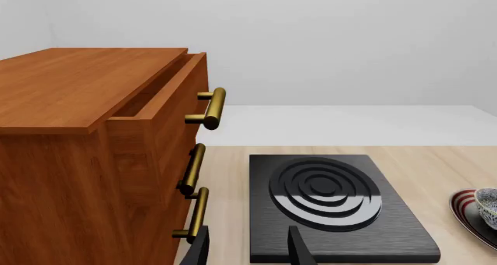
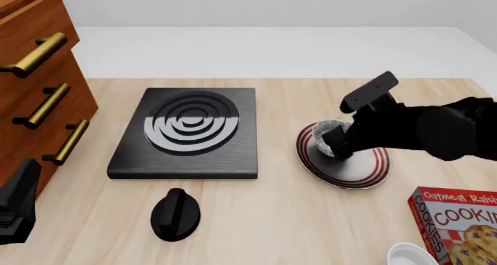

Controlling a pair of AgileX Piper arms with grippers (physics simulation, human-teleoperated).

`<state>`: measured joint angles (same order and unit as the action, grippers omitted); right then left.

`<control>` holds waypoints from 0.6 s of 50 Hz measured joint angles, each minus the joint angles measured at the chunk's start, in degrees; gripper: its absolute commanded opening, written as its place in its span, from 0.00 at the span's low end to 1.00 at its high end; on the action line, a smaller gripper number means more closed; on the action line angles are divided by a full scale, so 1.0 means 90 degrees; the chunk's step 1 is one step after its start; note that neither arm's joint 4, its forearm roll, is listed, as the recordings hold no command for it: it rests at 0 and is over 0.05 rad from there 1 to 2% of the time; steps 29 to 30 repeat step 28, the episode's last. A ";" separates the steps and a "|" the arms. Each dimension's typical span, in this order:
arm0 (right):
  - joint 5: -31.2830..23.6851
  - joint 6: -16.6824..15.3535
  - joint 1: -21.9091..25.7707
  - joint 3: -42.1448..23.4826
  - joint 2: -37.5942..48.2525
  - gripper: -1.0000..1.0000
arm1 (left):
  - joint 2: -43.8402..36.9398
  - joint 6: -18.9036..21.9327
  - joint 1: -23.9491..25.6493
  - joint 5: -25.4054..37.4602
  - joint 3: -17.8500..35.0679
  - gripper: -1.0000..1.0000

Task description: Pick the akita bowl on the ramekin and place it on the plate.

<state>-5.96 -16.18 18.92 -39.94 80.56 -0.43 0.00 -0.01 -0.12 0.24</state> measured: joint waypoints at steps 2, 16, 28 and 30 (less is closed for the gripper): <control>-0.0234 -0.0006 0.0020 0.0021 -0.0367 1.00 | 0.0000 0.0000 0.0000 0.0000 0.0000 1.00; -0.2629 -0.0108 0.0185 -0.0441 -0.3389 1.00 | 0.0000 0.0000 0.0000 0.0000 0.0000 1.00; -0.4965 -0.0094 0.0372 -0.1493 -0.5766 1.00 | 0.0000 0.0000 0.0000 0.0000 0.0000 1.00; -0.4965 -0.0094 0.0372 -0.1493 -0.5766 1.00 | 0.0000 0.0000 0.0000 0.0000 0.0000 1.00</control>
